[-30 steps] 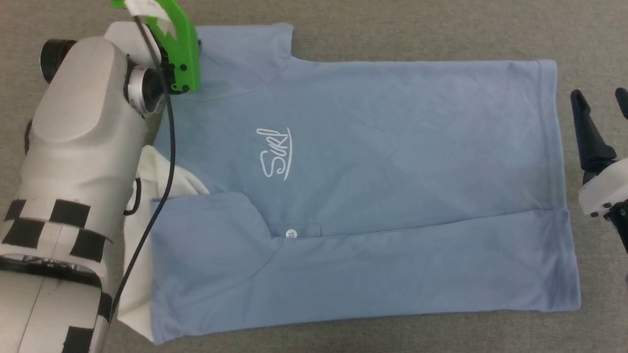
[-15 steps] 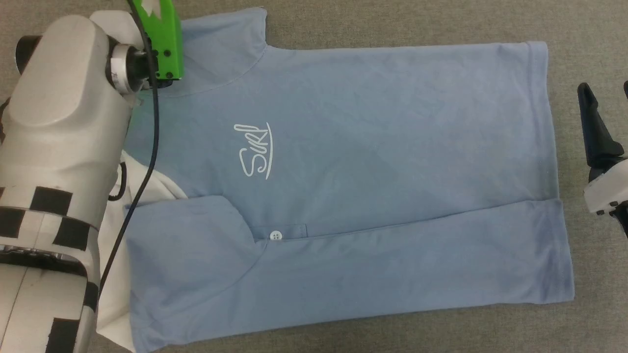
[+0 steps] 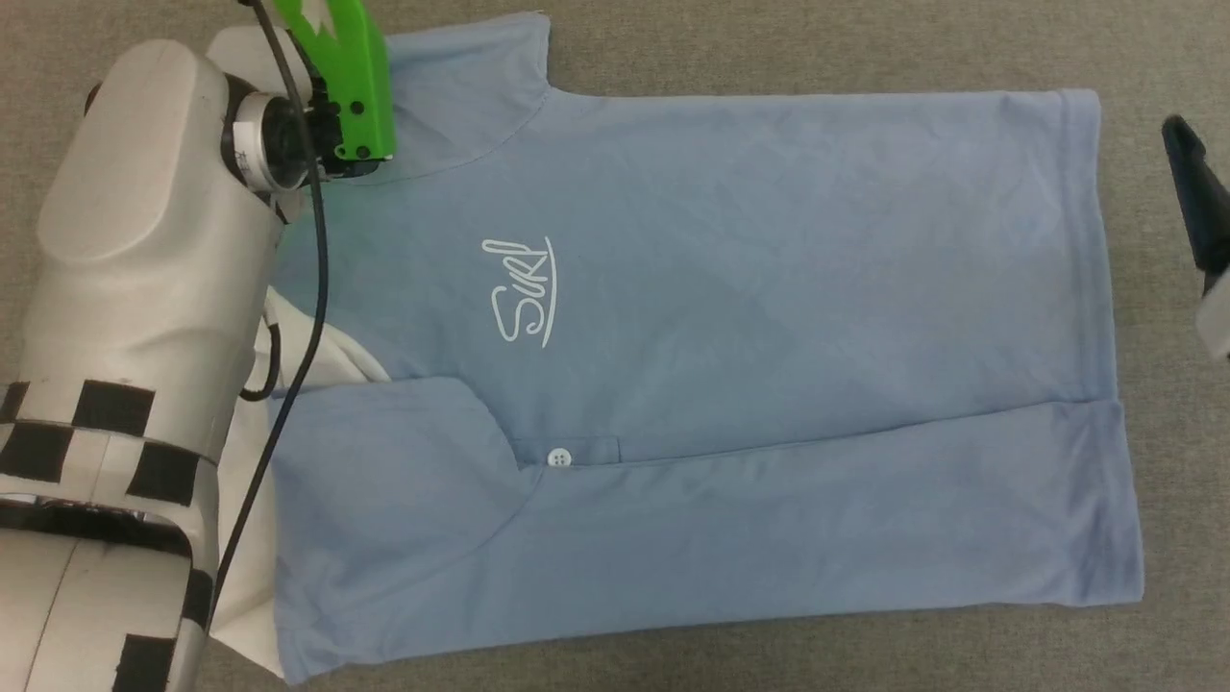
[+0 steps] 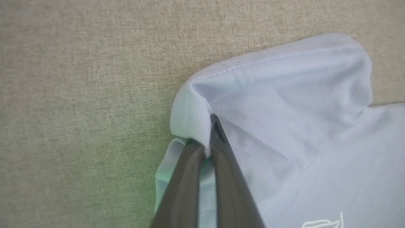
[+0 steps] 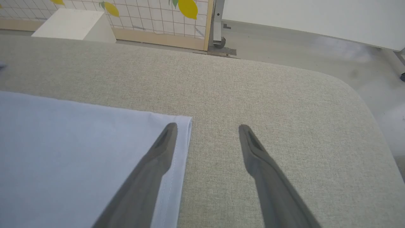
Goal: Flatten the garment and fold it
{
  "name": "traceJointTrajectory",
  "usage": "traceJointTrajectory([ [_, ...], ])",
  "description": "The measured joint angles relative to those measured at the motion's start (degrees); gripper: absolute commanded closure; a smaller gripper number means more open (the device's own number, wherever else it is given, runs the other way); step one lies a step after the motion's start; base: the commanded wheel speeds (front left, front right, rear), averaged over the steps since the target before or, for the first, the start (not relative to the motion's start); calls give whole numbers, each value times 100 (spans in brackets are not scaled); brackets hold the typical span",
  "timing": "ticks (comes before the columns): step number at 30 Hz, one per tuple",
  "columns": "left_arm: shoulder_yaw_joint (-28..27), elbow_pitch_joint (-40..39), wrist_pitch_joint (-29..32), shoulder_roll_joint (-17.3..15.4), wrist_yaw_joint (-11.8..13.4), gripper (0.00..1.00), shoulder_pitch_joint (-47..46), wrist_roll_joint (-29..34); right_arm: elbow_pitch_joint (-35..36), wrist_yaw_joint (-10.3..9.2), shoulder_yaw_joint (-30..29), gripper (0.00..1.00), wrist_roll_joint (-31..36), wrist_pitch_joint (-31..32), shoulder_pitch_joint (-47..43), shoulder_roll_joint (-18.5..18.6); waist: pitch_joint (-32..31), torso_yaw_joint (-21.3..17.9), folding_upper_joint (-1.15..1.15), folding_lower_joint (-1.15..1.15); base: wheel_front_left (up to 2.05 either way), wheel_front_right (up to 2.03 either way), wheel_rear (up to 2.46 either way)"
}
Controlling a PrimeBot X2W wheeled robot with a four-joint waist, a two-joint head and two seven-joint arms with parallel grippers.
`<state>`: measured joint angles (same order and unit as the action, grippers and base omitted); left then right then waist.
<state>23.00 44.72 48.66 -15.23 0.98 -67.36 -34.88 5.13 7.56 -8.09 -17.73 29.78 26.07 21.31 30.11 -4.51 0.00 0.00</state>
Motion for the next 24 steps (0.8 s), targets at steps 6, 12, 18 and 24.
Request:
traceJointTrajectory([
  [6,1,-326,73,21,4,100,10,-37,-457,0,495,0,-35,1701,1013,307,108,111,0,0,0,0,0],
  [12,29,-660,73,75,-1,100,8,-62,-1062,0,878,0,158,2792,1725,398,271,307,0,0,0,0,0],
  [18,66,-962,67,88,-51,100,-16,-64,-1457,0,994,0,485,3255,1971,383,483,496,0,0,0,0,0],
  [24,82,-1198,66,88,-70,100,-59,-92,-1428,-1,1155,0,485,3621,2113,508,681,622,0,0,0,0,0],
])
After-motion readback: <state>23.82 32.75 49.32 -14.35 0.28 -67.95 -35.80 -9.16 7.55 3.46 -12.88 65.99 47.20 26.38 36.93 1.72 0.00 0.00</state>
